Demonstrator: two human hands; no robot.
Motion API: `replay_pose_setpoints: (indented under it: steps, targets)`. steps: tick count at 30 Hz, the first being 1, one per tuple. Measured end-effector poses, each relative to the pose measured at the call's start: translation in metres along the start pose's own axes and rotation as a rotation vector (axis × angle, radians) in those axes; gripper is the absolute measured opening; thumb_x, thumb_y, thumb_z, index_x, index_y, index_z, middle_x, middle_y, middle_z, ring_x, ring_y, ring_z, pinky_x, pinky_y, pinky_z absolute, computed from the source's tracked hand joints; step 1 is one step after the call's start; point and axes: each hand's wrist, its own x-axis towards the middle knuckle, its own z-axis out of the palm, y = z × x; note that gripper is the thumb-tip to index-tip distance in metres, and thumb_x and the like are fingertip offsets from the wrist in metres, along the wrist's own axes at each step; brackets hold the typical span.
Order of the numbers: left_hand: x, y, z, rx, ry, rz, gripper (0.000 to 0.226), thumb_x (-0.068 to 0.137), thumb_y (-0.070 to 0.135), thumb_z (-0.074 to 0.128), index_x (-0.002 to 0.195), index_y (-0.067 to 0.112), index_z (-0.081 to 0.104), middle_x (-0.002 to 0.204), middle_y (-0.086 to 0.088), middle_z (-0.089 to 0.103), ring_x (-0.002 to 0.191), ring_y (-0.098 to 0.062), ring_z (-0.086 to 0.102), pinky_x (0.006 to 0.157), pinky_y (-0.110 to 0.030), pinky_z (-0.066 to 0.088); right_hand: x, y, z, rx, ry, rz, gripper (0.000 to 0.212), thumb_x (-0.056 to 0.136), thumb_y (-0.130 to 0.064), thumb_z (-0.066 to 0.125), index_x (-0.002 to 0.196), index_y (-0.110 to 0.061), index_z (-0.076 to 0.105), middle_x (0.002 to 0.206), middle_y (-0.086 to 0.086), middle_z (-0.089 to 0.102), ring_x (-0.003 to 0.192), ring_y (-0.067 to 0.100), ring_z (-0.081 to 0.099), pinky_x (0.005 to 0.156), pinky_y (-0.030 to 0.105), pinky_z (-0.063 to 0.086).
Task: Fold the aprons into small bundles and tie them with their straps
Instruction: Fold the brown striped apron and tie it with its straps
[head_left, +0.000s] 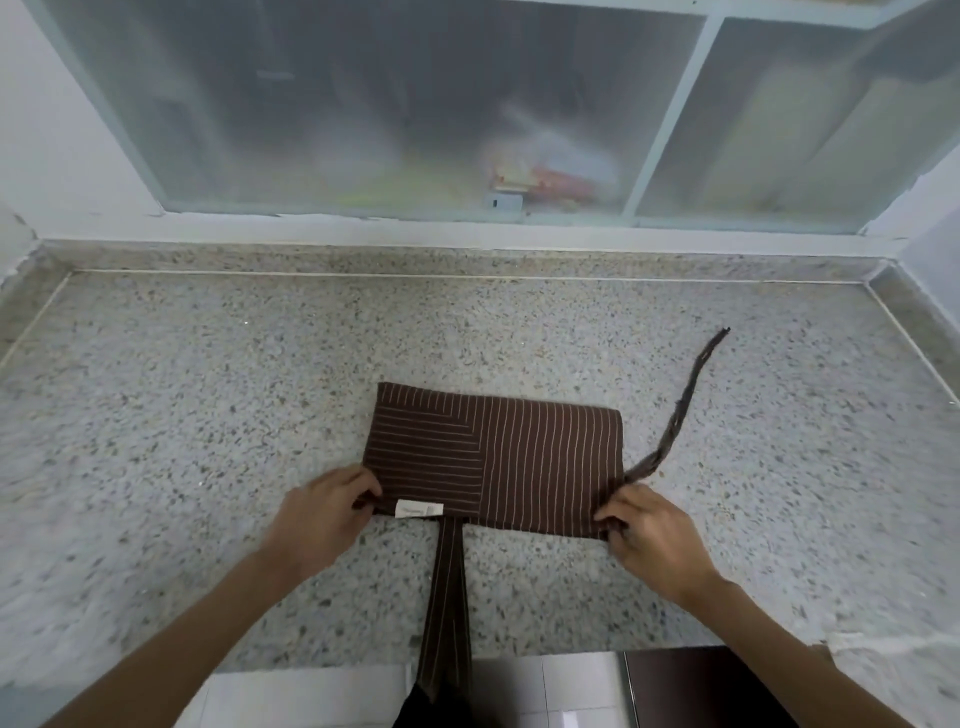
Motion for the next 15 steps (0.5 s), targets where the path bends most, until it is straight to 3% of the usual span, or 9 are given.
replay_pose_setpoints:
  steps: [4,8,11,13,15]
  targets:
    - [0.006,-0.002,-0.006,0.196,-0.012,0.145,0.039,0.075,0.042,0.074,0.111,0.029,0.068,0.1,0.013,0.065,0.092,-0.011,0.061,0.068,-0.024,0.049,0.001,-0.015,0.005,0.018,-0.098,-0.009,0.039,0.067,-0.021,0.082,0.103,-0.026,0.07,0.088,-0.01,0.059,0.08,0.009,0.055,0.07,0.017,0.045]
    - [0.011,0.001,-0.003,0.29,0.04,0.216,0.031,0.059,0.036,0.086,0.088,0.03,0.076,0.075,0.015,0.062,0.071,-0.009,0.059,0.061,-0.02,0.042,0.003,-0.022,0.005,0.012,-0.089,-0.079,0.028,0.066,-0.013,0.083,0.088,-0.028,0.075,0.081,-0.012,0.059,0.072,0.006,0.054,0.064,0.012,0.039]
    - [0.008,0.009,-0.003,0.277,0.009,0.2,0.028,0.059,0.032,0.087,0.084,0.029,0.076,0.071,0.013,0.061,0.068,-0.009,0.059,0.06,-0.021,0.044,-0.001,-0.026,0.005,0.068,-0.115,-0.029,0.021,0.07,-0.014,0.079,0.085,-0.028,0.075,0.078,-0.014,0.059,0.071,0.004,0.055,0.06,0.016,0.049]
    - [0.011,0.01,-0.01,0.245,-0.081,0.128,0.028,0.075,0.048,0.064,0.096,0.031,0.073,0.084,0.014,0.063,0.082,-0.008,0.058,0.074,-0.023,0.043,0.001,-0.028,0.004,0.056,-0.128,-0.003,0.012,0.079,-0.029,0.064,0.086,-0.03,0.074,0.077,-0.017,0.058,0.073,0.001,0.051,0.061,0.024,0.054]
    - [0.021,0.013,-0.018,0.182,-0.084,0.112,0.05,0.077,0.057,0.033,0.098,0.033,0.071,0.094,0.015,0.063,0.09,-0.006,0.054,0.083,-0.026,0.041,0.007,-0.033,0.0,0.066,-0.08,-0.008,0.025,0.084,-0.035,0.05,0.085,-0.027,0.073,0.078,-0.015,0.06,0.075,0.003,0.049,0.064,0.029,0.054]
